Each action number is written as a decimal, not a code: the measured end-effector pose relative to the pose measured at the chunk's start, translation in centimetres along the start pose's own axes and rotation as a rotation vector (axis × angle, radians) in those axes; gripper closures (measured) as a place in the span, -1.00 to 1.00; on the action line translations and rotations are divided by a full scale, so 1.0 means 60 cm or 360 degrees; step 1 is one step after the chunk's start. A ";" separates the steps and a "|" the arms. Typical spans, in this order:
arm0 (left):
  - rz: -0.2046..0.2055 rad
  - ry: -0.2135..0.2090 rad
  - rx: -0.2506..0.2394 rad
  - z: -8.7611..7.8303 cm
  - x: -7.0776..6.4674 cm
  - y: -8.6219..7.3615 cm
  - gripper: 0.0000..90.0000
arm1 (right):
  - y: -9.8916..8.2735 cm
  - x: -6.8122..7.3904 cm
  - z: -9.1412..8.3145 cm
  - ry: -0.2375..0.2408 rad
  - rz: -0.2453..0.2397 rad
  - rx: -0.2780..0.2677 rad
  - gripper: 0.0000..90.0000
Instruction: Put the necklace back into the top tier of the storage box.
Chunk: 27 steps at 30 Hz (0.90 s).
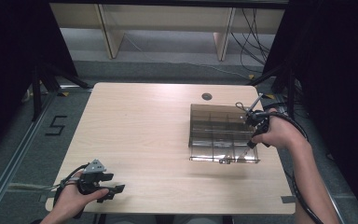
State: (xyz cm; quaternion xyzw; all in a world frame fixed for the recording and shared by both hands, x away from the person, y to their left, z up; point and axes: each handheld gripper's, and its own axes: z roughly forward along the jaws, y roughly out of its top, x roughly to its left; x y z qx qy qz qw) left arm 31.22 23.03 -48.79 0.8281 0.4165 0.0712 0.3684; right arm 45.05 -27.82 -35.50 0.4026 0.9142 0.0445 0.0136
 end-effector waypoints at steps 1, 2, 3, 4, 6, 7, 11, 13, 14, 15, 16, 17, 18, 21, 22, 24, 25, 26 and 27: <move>0.0000 0.0000 0.0001 0.000 0.000 0.000 -0.30 | 0.001 0.001 0.001 0.0004 0.0007 0.0010 0.87; 0.0000 0.0000 0.0000 0.000 0.000 0.000 -0.30 | 0.001 -0.001 0.004 0.0001 -0.0019 0.0003 0.87; 0.0001 0.0000 0.0001 0.000 0.000 0.000 -0.30 | 0.002 0.001 0.003 0.0002 0.0011 0.0016 0.87; 0.0001 -0.0001 0.0001 0.000 0.000 0.000 -0.30 | 0.002 0.001 0.004 0.0007 0.0012 0.0017 0.87; 0.0002 -0.0001 0.0001 0.000 0.000 0.000 -0.30 | 0.002 -0.002 0.009 0.0003 -0.0038 0.0004 0.87; 0.0001 -0.0001 0.0000 0.000 0.000 0.000 -0.30 | 0.002 -0.001 0.009 0.0006 -0.0027 0.0006 0.87; 0.0002 -0.0001 0.0001 0.000 0.000 0.000 -0.30 | 0.004 0.000 0.014 0.0014 -0.0009 0.0020 0.87; 0.0001 -0.0001 -0.0001 0.000 0.000 0.000 -0.30 | 0.005 0.001 0.016 0.0011 0.0006 0.0033 0.87; 0.0001 -0.0001 -0.0002 0.000 0.000 0.000 -0.30 | 0.005 0.001 0.017 0.0011 0.0007 0.0039 0.87; 0.0000 -0.0001 -0.0004 0.000 0.000 0.000 -0.30 | 0.005 0.000 0.018 0.0012 -0.0004 0.0035 0.87; 0.0000 0.0000 0.0000 0.000 0.000 0.000 -0.30 | 0.005 -0.003 0.021 0.0010 -0.0044 0.0029 0.87; 0.0001 -0.0001 0.0000 -0.001 0.000 0.000 -0.30 | 0.005 -0.001 0.021 0.0013 -0.0024 0.0032 0.87; 0.0001 -0.0001 0.0000 0.000 0.000 0.000 -0.30 | 0.005 0.000 0.022 0.0014 -0.0021 0.0037 0.87; 0.0001 0.0000 -0.0003 0.000 0.000 0.000 -0.30 | 0.007 -0.002 0.024 0.0012 -0.0032 0.0045 0.87; 0.0002 -0.0002 0.0002 -0.001 0.000 0.000 -0.30 | 0.007 0.000 0.024 0.0017 -0.0015 0.0063 0.87; 0.0001 -0.0002 -0.0001 0.000 0.000 0.000 -0.30 | 0.007 0.001 0.026 0.0037 -0.0002 0.0063 0.87; 0.0001 -0.0001 0.0001 0.000 0.000 0.000 -0.30 | 0.007 0.002 0.027 0.0040 0.0013 0.0068 0.87; 0.0002 -0.0001 0.0001 0.000 0.000 0.000 -0.30 | 0.007 0.001 0.029 0.0039 -0.0001 0.0063 0.87; 0.0002 0.0001 -0.0004 0.000 0.000 0.000 -0.30 | 0.008 0.002 0.029 0.0036 0.0012 0.0076 0.87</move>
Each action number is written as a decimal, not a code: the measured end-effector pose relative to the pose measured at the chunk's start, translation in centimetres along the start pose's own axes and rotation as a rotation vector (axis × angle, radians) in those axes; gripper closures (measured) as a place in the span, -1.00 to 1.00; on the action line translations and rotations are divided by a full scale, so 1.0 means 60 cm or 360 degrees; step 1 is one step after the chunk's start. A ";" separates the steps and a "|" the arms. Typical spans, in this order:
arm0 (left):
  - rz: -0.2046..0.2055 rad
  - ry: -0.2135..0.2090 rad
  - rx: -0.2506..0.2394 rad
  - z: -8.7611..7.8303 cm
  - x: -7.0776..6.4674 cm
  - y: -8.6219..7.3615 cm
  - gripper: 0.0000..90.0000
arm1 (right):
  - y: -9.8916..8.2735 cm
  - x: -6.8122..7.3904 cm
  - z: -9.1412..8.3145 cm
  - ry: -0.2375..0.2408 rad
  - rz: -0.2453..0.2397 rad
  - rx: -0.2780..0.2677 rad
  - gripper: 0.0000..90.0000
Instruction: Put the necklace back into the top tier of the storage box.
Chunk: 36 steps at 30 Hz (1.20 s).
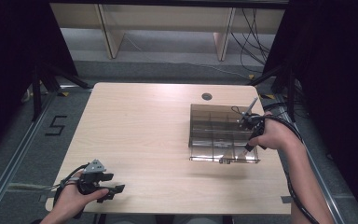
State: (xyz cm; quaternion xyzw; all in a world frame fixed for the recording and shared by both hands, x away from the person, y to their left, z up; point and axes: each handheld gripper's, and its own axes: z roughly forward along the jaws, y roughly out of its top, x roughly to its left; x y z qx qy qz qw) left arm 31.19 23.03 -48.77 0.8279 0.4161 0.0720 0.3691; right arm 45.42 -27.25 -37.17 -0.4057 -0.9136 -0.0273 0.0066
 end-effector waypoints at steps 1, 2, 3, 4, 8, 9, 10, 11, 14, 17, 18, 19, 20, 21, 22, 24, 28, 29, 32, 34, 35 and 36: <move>0.0000 -0.0001 0.0000 0.000 0.000 0.000 -0.30 | -0.001 -0.001 0.002 0.0001 -0.0022 -0.0008 0.87; -0.0001 0.0000 -0.0001 0.000 0.000 0.000 -0.30 | 0.000 -0.002 0.003 -0.0005 -0.0031 -0.0008 0.87; -0.0003 0.0001 -0.0002 0.000 0.000 0.000 -0.30 | 0.000 -0.002 0.003 -0.0003 -0.0026 0.0000 0.87; -0.0001 -0.0002 0.0003 0.000 0.000 0.000 -0.30 | 0.001 0.000 0.003 0.0004 -0.0008 0.0000 0.87; -0.0023 -0.0004 -0.0002 0.001 -0.001 0.000 -0.30 | 0.001 0.000 0.005 0.0003 0.0003 0.0014 0.87; -0.0023 -0.0006 -0.0001 0.001 -0.001 0.000 -0.30 | 0.002 0.001 0.006 -0.0001 0.0018 0.0019 0.87; -0.0022 -0.0008 0.0009 0.001 -0.001 0.000 -0.30 | 0.002 0.000 0.007 0.0001 0.0017 0.0020 0.87; -0.0021 -0.0004 0.0002 0.001 -0.001 0.000 -0.30 | 0.002 -0.003 0.008 0.0001 -0.0015 0.0010 0.87; 0.0008 -0.0003 0.0008 0.000 0.000 0.000 -0.30 | 0.002 -0.002 0.009 0.0009 0.0000 0.0027 0.87; 0.0006 -0.0003 0.0008 0.000 0.000 0.000 -0.30 | 0.002 -0.002 0.011 0.0009 0.0009 0.0026 0.87; 0.0003 -0.0002 0.0006 0.000 0.000 0.000 -0.30 | 0.002 -0.003 0.011 0.0001 0.0001 0.0028 0.87; 0.0002 -0.0002 0.0005 0.000 0.000 0.000 -0.30 | 0.002 -0.002 0.012 0.0007 0.0012 0.0029 0.87; 0.0002 -0.0002 0.0005 0.001 0.000 0.000 -0.30 | 0.002 -0.002 0.012 0.0003 0.0019 0.0031 0.87; 0.0004 -0.0003 0.0007 0.000 0.000 0.000 -0.30 | 0.002 -0.003 0.013 0.0003 0.0006 0.0030 0.87; 0.0004 -0.0003 0.0006 0.000 0.000 0.000 -0.30 | 0.002 -0.003 0.013 0.0006 0.0019 0.0033 0.87; 0.0003 -0.0003 0.0007 0.001 0.000 0.000 -0.30 | 0.003 -0.003 0.015 0.0009 0.0024 0.0042 0.87; 0.0003 -0.0003 0.0006 0.001 0.000 0.000 -0.30 | 0.004 -0.005 0.021 0.0007 0.0018 0.0057 0.87; 0.0004 -0.0003 0.0007 0.001 0.000 0.000 -0.30 | 0.004 -0.004 0.022 0.0008 0.0026 0.0059 0.87; 0.0003 -0.0003 0.0010 0.001 0.000 0.000 -0.30 | 0.005 -0.005 0.024 0.0018 0.0021 0.0065 0.87; 0.0003 -0.0003 0.0011 0.001 0.000 0.000 -0.30 | 0.006 -0.006 0.026 0.0007 0.0007 0.0063 0.87; 0.0002 -0.0003 0.0010 0.001 0.000 0.000 -0.30 | 0.006 -0.005 0.027 0.0003 0.0026 0.0067 0.87; 0.0001 -0.0004 0.0010 0.001 0.000 0.000 -0.30 | 0.006 -0.005 0.027 0.0004 0.0026 0.0067 0.87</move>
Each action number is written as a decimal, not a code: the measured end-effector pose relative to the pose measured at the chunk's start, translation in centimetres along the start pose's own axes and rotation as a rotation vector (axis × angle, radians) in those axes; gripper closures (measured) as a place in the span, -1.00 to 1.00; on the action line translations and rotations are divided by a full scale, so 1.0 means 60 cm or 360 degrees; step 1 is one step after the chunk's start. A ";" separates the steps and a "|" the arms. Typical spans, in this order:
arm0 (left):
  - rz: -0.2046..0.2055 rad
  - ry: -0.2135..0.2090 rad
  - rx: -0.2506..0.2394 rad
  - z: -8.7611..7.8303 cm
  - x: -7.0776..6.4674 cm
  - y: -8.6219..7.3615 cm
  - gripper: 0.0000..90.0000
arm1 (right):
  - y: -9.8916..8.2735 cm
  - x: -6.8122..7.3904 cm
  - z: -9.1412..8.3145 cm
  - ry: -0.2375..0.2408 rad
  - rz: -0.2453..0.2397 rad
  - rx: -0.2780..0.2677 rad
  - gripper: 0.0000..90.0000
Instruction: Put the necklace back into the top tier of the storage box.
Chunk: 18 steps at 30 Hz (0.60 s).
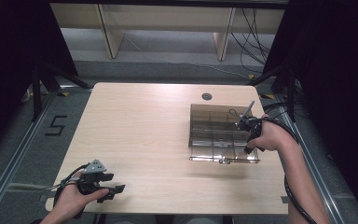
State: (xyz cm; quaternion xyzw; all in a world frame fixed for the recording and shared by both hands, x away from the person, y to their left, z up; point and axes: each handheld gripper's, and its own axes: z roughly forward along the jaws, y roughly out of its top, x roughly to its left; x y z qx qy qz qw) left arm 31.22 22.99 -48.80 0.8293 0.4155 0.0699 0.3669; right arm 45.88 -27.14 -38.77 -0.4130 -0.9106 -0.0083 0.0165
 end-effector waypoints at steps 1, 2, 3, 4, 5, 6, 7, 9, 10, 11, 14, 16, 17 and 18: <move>0.0000 0.0001 0.0000 0.000 0.000 0.000 -0.30 | 0.000 0.000 0.000 0.0006 0.0002 0.0003 0.87; 0.0000 0.0001 0.0001 0.000 0.000 0.000 -0.30 | 0.000 -0.001 0.001 0.0008 -0.0006 0.0000 0.87; 0.0001 0.0001 0.0001 0.000 0.000 0.000 -0.30 | 0.000 0.000 0.001 0.0004 0.0005 0.0003 0.87; 0.0001 0.0001 0.0000 0.000 0.000 0.000 -0.30 | 0.000 -0.001 0.001 0.0006 0.0001 0.0002 0.87; 0.0001 0.0001 0.0000 0.000 0.000 0.000 -0.30 | 0.000 -0.001 0.001 0.0006 0.0001 0.0007 0.87; 0.0001 0.0000 0.0001 0.000 0.000 0.000 -0.30 | 0.000 -0.001 0.002 0.0012 0.0003 0.0004 0.87; 0.0002 0.0001 0.0001 0.000 0.000 0.000 -0.30 | 0.000 0.000 0.004 0.0013 0.0019 0.0003 0.87; 0.0000 0.0001 0.0000 0.000 0.000 0.000 -0.30 | 0.000 -0.003 0.004 0.0007 -0.0001 0.0004 0.87; -0.0001 0.0002 -0.0001 0.000 0.000 0.000 -0.30 | 0.000 -0.003 0.004 0.0007 0.0002 0.0004 0.87; -0.0001 0.0001 -0.0002 0.000 0.000 0.000 -0.30 | 0.000 -0.002 0.004 0.0007 0.0009 0.0004 0.87; 0.0001 -0.0001 0.0001 0.000 0.000 0.000 -0.30 | 0.001 -0.002 0.004 -0.0007 0.0018 0.0010 0.86; 0.0000 0.0001 -0.0005 0.000 0.000 0.000 -0.30 | 0.001 -0.002 0.005 -0.0005 0.0022 0.0003 0.86; 0.0000 0.0001 -0.0004 0.000 0.000 0.000 -0.30 | 0.001 -0.002 0.006 -0.0008 0.0021 0.0000 0.85; 0.0000 0.0001 -0.0004 0.000 0.000 0.000 -0.30 | 0.001 -0.003 0.006 -0.0013 0.0010 -0.0001 0.85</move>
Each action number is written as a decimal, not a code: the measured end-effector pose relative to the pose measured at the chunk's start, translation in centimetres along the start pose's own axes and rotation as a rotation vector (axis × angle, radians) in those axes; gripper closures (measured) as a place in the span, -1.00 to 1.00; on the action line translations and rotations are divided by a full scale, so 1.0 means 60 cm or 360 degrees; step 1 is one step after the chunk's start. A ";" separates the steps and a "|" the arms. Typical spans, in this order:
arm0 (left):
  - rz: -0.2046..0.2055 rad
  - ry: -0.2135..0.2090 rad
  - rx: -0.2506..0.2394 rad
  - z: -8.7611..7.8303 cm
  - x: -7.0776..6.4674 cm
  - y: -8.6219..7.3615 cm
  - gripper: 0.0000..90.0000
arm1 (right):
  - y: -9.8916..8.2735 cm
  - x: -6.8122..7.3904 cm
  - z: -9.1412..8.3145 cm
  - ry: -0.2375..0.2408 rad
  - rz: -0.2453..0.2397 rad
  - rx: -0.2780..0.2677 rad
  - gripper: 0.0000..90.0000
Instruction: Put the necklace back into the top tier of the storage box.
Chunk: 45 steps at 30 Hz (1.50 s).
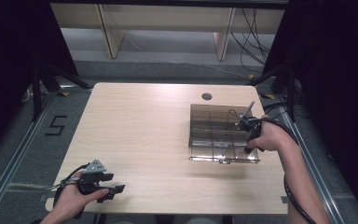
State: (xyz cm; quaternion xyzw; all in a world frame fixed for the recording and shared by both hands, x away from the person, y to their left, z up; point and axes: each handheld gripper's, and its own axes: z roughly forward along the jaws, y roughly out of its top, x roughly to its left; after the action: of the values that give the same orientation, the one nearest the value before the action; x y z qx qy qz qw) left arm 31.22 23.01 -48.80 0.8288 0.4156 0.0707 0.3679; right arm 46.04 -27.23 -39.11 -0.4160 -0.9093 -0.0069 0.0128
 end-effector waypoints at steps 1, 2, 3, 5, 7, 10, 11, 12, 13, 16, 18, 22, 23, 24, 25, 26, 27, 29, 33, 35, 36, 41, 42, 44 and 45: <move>0.0000 0.0000 0.0000 0.000 0.000 0.000 -0.30 | 0.000 -0.001 0.000 -0.0010 -0.0006 -0.0012 0.83; 0.0000 0.0001 0.0000 0.000 0.000 0.000 -0.30 | 0.000 0.000 -0.001 -0.0003 0.0007 -0.0005 0.82; 0.0000 0.0000 0.0000 0.000 0.000 0.000 -0.30 | 0.000 0.000 -0.002 0.0003 0.0008 -0.0003 0.81; 0.0002 0.0000 0.0001 0.000 0.000 0.000 -0.30 | 0.000 0.000 -0.002 -0.0008 0.0015 -0.0009 0.76; -0.0001 0.0007 -0.0002 0.000 0.000 0.000 -0.30 | 0.000 0.001 -0.003 -0.0001 0.0014 -0.0002 0.74; 0.0003 0.0000 0.0001 0.000 0.000 0.000 -0.30 | -0.002 0.000 -0.003 0.0004 0.0011 -0.0016 0.70; 0.0004 0.0000 0.0001 0.000 0.000 0.000 -0.30 | -0.003 -0.001 -0.004 0.0002 0.0006 -0.0012 0.69; 0.0002 0.0000 0.0000 0.000 0.000 0.000 -0.30 | -0.004 0.000 -0.004 -0.0003 0.0012 -0.0023 0.68; -0.0004 0.0003 -0.0005 0.000 0.000 0.000 -0.30 | -0.005 0.000 -0.006 -0.0004 0.0012 -0.0022 0.66; 0.0001 0.0001 -0.0001 0.000 0.000 0.000 -0.30 | -0.009 0.004 -0.012 -0.0006 0.0022 -0.0016 0.63; 0.0000 0.0002 -0.0002 0.000 0.000 0.000 -0.30 | -0.011 0.008 -0.017 -0.0016 0.0016 -0.0019 0.61; 0.0004 0.0001 0.0000 0.000 0.000 0.000 -0.30 | -0.020 0.015 -0.026 -0.0020 -0.0003 -0.0028 0.58; 0.0003 0.0002 -0.0001 0.000 0.000 0.000 -0.30 | -0.022 0.016 -0.026 -0.0028 0.0003 -0.0030 0.58; 0.0004 0.0010 -0.0002 0.000 0.000 0.000 -0.30 | -0.025 0.019 -0.028 -0.0048 0.0015 -0.0027 0.58; -0.0001 0.0011 -0.0005 0.000 0.000 0.000 -0.30 | -0.028 0.021 -0.029 -0.0045 0.0019 -0.0037 0.57; 0.0000 0.0013 -0.0005 0.000 0.000 0.000 -0.30 | -0.032 0.027 -0.031 -0.0040 0.0047 -0.0031 0.57; -0.0002 0.0005 -0.0007 0.000 -0.001 0.000 -0.30 | -0.035 0.021 -0.030 -0.0046 -0.0036 -0.0052 0.56; 0.0002 0.0002 -0.0003 -0.001 0.000 0.000 -0.30 | -0.041 0.031 -0.033 -0.0041 0.0035 -0.0048 0.56; 0.0000 0.0002 -0.0002 0.000 0.000 0.000 -0.30 | -0.057 0.040 -0.036 -0.0041 0.0036 -0.0088 0.54; 0.0003 0.0002 0.0000 0.000 0.000 0.000 -0.30 | -0.064 0.044 -0.037 -0.0050 0.0022 -0.0104 0.54; 0.0004 0.0003 0.0001 0.000 0.000 0.000 -0.30 | -0.070 0.047 -0.039 -0.0045 0.0011 -0.0110 0.54; 0.0005 0.0005 0.0004 -0.001 -0.001 0.000 -0.30 | -0.090 0.062 -0.040 -0.0051 0.0031 -0.0135 0.53; 0.0005 0.0005 0.0005 -0.001 -0.001 0.000 -0.30 | -0.093 0.063 -0.038 -0.0051 0.0006 -0.0139 0.53; 0.0006 0.0005 0.0005 0.000 -0.001 0.000 -0.30 | -0.101 0.066 -0.031 -0.0055 0.0002 -0.0147 0.53; 0.0004 0.0005 0.0005 0.000 -0.001 0.000 -0.30 | -0.105 0.069 -0.030 -0.0041 0.0029 -0.0130 0.53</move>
State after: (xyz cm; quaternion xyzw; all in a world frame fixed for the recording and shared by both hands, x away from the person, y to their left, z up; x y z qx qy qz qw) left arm 31.18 22.99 -48.78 0.8299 0.4152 0.0718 0.3658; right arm 38.59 -28.26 -37.22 -0.4245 -0.9045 -0.0386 -0.0159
